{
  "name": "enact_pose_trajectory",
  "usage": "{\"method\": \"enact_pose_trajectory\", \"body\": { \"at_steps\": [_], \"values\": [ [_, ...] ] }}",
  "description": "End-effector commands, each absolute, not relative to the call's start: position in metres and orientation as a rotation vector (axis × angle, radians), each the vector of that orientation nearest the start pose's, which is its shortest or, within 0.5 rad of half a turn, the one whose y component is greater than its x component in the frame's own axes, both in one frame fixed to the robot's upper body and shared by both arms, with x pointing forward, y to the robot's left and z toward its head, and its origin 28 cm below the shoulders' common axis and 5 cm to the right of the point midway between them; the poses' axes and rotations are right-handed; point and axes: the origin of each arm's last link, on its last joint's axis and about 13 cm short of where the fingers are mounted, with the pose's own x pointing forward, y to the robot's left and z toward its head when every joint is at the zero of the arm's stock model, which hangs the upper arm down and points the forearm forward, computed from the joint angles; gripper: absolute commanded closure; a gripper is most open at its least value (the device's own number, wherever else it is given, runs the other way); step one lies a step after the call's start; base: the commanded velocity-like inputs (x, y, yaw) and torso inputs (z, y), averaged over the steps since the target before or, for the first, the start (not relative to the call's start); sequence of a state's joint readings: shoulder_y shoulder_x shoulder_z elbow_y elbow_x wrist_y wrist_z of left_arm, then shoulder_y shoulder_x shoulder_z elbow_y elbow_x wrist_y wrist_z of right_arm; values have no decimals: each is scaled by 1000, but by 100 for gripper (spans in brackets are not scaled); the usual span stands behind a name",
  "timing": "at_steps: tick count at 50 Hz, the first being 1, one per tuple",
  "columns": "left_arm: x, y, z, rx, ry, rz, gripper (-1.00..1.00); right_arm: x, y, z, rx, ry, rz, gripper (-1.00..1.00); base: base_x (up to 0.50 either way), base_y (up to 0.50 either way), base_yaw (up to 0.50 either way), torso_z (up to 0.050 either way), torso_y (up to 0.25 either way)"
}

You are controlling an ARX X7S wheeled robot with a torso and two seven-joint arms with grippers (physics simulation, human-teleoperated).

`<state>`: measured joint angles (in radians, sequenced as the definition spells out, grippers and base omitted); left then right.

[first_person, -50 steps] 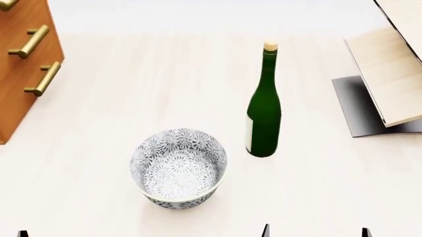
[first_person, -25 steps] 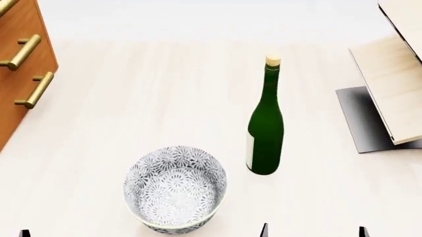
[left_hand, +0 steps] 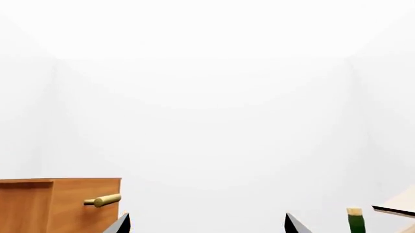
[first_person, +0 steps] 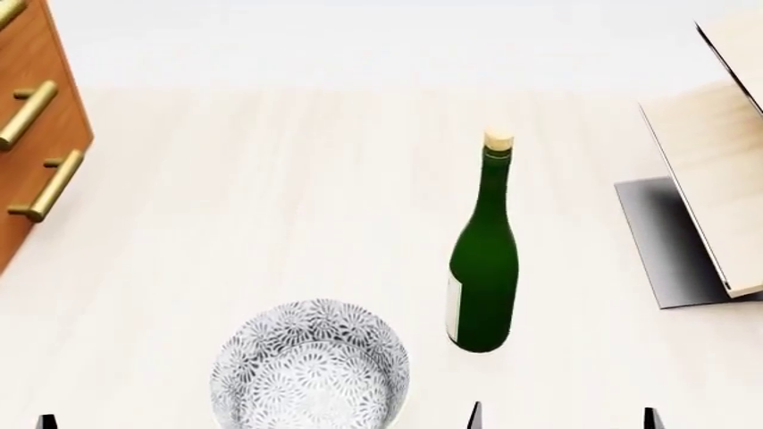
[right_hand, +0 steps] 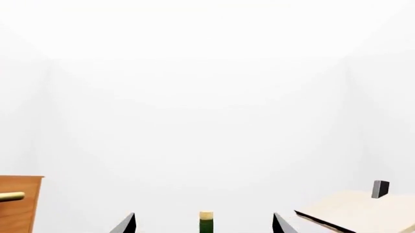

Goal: Put the wine bottle on the wine rack.

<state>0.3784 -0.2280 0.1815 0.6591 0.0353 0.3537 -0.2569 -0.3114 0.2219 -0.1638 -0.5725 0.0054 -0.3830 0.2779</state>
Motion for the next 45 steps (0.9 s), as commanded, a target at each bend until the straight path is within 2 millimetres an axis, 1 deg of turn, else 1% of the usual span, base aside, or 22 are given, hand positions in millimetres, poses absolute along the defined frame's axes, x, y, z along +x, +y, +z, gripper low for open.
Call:
{"method": "enact_pose_trajectory", "body": {
  "at_steps": [1, 45],
  "values": [
    [119, 199, 110, 16, -617, -43, -100, 135, -94, 103, 10, -621, -2, -100, 148, 0, 0, 0, 0],
    [120, 199, 109, 15, -611, -39, -100, 137, -92, 99, 16, -605, 6, -100, 147, 0, 0, 0, 0]
  ]
}}
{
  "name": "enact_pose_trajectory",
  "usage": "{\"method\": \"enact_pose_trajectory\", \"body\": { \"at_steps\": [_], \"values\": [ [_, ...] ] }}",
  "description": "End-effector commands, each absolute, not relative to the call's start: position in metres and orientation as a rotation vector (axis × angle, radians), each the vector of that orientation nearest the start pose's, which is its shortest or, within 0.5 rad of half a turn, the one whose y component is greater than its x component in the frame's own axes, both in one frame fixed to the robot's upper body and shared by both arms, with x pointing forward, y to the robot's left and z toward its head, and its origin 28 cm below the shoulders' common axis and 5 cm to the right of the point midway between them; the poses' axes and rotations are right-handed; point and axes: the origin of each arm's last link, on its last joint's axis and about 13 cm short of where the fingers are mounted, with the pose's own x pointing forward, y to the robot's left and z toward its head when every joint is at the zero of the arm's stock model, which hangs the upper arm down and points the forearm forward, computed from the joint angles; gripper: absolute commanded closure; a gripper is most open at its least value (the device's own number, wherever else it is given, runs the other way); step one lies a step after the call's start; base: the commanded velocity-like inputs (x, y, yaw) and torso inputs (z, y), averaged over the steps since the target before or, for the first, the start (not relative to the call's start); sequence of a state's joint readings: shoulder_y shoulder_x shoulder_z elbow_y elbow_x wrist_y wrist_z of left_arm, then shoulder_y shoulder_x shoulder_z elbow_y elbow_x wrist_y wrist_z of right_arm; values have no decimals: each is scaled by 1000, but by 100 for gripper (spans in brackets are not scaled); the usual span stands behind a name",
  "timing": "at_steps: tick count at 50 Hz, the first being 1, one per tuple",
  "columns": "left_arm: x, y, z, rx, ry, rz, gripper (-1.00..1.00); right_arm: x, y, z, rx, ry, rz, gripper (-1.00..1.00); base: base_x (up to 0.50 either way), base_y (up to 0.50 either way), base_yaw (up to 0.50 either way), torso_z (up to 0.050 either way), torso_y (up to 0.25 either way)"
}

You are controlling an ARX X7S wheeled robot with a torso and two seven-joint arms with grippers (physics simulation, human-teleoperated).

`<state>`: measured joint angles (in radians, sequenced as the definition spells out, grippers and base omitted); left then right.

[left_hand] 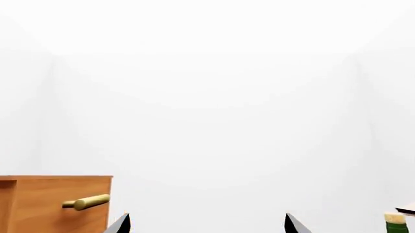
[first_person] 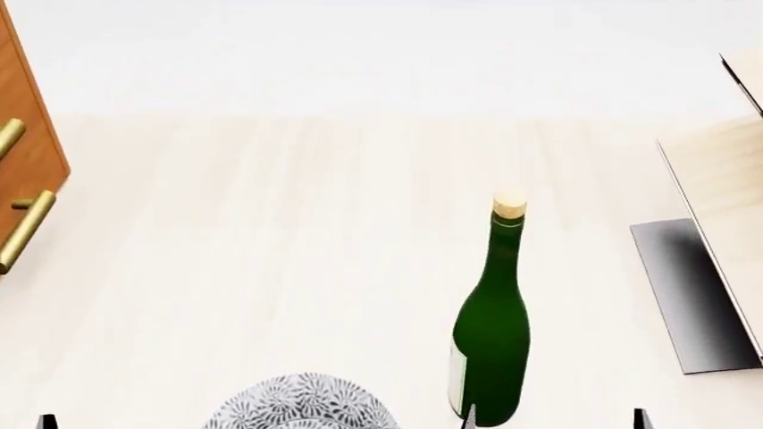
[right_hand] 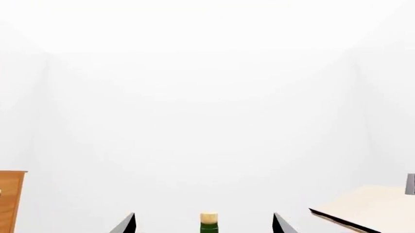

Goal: Put the wine bottle on the wine rack.

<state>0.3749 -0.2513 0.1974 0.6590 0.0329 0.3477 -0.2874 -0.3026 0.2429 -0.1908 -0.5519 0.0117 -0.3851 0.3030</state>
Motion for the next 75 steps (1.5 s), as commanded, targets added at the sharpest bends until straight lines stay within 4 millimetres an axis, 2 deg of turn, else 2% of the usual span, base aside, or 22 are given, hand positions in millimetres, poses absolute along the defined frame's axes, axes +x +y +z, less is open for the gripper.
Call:
{"method": "enact_pose_trajectory", "body": {
  "at_steps": [1, 41, 75],
  "values": [
    [120, 199, 109, 14, -612, -40, -100, 137, -92, 99, 16, -605, 6, -100, 152, 0, 0, 0, 0],
    [120, 199, 109, 15, -610, -38, -100, 139, -90, 93, 11, -535, 65, -100, 71, 0, 0, 0, 0],
    [120, 198, 109, 17, -610, -38, -100, 139, -90, 93, 15, -536, 68, -100, 0, -123, 0, 0, 0]
  ]
}}
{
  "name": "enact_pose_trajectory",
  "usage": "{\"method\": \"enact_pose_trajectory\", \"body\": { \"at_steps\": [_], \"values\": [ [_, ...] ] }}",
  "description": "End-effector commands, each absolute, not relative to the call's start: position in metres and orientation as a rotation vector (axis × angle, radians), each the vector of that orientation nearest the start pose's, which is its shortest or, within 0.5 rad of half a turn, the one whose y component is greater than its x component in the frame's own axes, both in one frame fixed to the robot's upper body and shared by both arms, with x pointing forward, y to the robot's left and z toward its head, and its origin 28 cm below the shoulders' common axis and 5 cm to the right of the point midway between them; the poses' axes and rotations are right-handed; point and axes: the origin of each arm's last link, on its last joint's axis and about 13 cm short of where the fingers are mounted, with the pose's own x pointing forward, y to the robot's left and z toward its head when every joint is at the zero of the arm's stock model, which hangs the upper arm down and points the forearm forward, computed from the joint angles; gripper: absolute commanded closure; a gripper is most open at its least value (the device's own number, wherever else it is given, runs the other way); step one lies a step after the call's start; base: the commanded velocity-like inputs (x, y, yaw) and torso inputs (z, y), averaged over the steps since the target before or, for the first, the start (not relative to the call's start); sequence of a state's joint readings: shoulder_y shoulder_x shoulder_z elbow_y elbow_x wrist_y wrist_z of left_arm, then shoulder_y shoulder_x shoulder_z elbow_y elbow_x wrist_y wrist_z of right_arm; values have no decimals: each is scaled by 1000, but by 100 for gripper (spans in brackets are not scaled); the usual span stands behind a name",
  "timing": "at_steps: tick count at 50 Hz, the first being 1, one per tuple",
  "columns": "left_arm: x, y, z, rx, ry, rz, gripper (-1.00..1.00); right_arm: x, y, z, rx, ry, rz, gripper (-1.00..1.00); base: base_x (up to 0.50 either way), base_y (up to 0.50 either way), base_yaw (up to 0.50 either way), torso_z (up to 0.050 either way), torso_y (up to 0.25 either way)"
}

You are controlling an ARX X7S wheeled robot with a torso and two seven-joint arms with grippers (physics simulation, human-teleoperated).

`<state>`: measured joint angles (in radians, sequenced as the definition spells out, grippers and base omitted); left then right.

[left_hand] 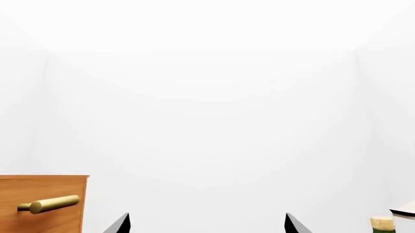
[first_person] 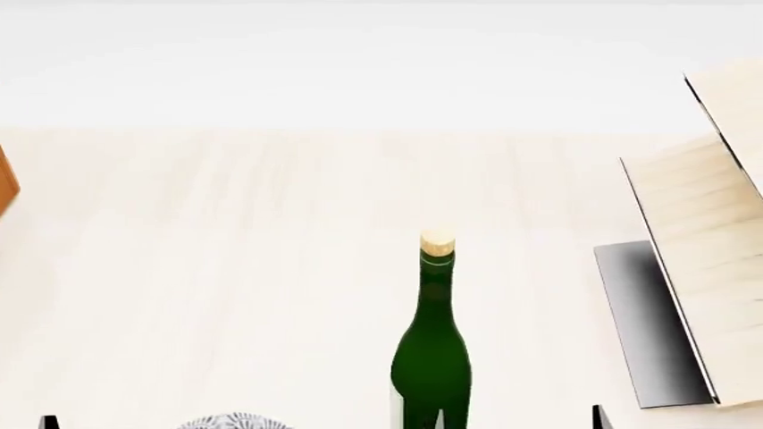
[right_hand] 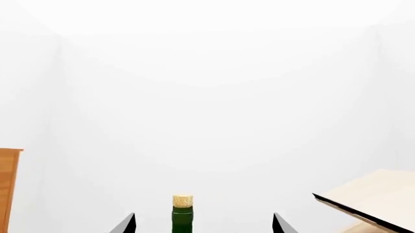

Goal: Put the wine bottle on the wine rack.

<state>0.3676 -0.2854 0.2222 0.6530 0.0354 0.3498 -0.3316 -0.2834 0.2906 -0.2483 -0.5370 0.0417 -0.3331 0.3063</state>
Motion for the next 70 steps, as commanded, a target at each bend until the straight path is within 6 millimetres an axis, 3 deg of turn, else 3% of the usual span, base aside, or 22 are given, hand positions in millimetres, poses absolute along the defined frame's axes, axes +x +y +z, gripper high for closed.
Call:
{"method": "enact_pose_trajectory", "body": {
  "at_steps": [1, 70],
  "values": [
    [119, 198, 109, 17, -610, -39, -100, 138, -90, 93, 15, -536, 68, -100, 0, -125, 0, 0, 0],
    [120, 198, 109, 16, -609, -45, -100, 140, -89, 92, 12, -532, 76, -100, 0, -124, 0, 0, 0]
  ]
}}
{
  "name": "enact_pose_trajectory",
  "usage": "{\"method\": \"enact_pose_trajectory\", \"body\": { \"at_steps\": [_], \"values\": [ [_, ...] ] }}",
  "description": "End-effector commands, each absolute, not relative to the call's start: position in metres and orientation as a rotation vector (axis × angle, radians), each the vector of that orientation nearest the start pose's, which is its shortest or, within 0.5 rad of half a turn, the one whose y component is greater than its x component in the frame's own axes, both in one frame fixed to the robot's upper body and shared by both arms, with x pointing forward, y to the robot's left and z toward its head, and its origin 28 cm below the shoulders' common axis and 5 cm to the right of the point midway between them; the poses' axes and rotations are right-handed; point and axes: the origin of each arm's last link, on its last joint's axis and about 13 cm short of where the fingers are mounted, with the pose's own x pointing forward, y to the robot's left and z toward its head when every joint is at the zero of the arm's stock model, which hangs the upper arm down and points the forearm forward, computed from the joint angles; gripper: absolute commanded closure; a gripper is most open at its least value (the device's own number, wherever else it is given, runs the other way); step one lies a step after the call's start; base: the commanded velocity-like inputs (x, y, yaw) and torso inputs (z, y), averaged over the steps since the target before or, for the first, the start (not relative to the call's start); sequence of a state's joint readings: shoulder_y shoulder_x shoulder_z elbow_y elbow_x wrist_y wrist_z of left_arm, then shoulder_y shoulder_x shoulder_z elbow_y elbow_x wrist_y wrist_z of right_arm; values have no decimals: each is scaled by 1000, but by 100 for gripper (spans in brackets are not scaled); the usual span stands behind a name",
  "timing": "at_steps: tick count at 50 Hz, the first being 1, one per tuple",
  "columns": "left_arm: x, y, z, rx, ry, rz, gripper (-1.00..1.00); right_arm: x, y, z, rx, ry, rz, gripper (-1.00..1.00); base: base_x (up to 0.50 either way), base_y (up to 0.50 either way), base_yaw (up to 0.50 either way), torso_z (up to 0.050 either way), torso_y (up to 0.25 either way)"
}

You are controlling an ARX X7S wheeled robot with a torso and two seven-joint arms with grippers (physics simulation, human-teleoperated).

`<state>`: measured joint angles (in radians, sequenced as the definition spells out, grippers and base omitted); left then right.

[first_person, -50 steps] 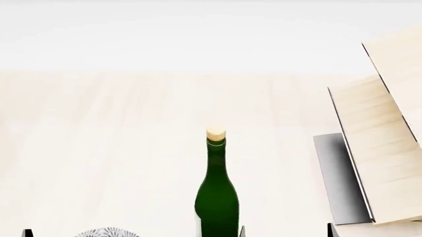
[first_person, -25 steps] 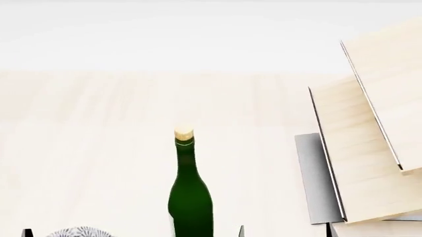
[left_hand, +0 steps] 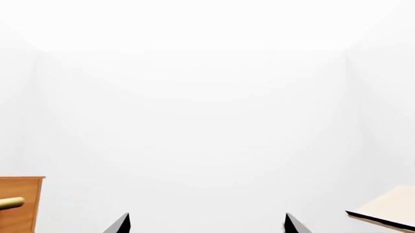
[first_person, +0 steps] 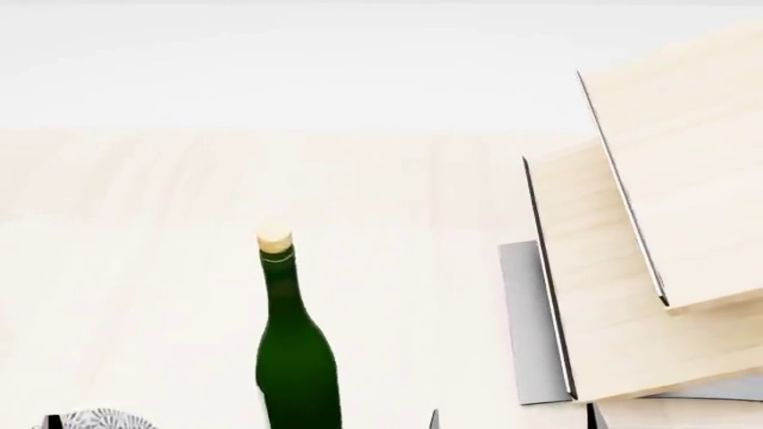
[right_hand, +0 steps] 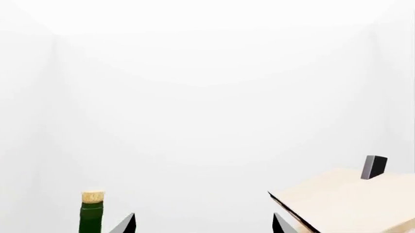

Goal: Put the wine bottle on the wine rack.

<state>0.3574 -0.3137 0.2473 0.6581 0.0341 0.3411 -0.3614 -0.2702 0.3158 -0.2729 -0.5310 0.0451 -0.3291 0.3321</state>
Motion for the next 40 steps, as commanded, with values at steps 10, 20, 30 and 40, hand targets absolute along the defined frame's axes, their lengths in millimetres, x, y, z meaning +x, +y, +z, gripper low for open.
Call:
{"method": "enact_pose_trajectory", "body": {
  "at_steps": [10, 20, 30, 40],
  "values": [
    [120, 198, 108, 16, -607, -44, -100, 139, -89, 91, 12, -531, 78, -100, 0, -124, 0, 0, 0],
    [120, 197, 108, 15, -607, -47, -100, 139, -88, 91, 11, -529, 79, -100, 0, -124, 0, 0, 0],
    [121, 197, 108, 17, -606, -47, -100, 139, -88, 91, 10, -528, 79, -100, 0, -123, 0, 0, 0],
    [120, 197, 108, 17, -606, -51, -100, 139, -88, 92, 9, -528, 82, -100, 0, -124, 0, 0, 0]
  ]
}}
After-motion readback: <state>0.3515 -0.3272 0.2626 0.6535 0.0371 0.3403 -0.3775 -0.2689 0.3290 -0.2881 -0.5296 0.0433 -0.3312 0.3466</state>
